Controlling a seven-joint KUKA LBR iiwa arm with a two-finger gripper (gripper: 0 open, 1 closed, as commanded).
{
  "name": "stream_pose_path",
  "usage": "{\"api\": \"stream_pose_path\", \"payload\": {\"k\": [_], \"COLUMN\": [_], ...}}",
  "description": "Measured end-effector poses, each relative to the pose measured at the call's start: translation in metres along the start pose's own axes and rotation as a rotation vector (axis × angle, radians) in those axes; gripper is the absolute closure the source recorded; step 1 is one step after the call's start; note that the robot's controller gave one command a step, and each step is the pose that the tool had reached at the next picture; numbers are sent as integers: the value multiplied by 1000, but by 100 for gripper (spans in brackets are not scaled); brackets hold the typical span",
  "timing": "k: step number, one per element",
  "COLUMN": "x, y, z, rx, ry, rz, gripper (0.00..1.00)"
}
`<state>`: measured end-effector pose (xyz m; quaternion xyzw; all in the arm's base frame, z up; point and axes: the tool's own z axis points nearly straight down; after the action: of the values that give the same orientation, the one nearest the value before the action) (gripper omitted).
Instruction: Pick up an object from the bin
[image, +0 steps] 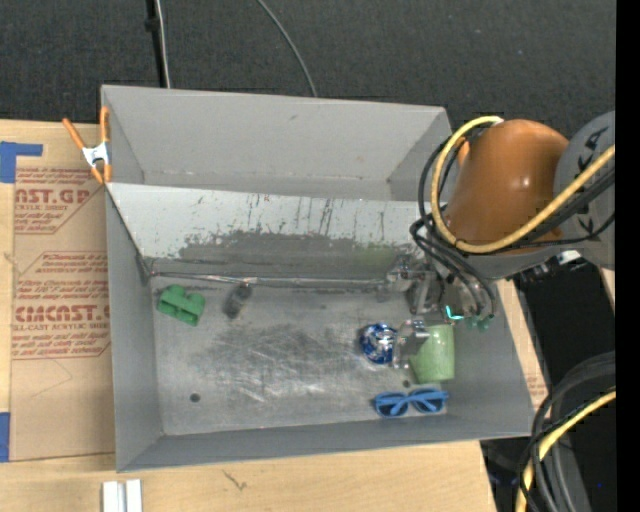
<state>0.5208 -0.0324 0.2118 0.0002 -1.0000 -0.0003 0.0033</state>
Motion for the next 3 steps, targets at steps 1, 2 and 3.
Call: {"api": "stream_pose_path", "payload": {"k": [1,2,3], "x": [10,-2,-7], "y": [-48,-65,-67], "z": [118,134,132], "rx": [3,-5,2], "ry": [-15,-17,-39], "rz": [-290,-150,-147], "gripper": [0,0,100]}}
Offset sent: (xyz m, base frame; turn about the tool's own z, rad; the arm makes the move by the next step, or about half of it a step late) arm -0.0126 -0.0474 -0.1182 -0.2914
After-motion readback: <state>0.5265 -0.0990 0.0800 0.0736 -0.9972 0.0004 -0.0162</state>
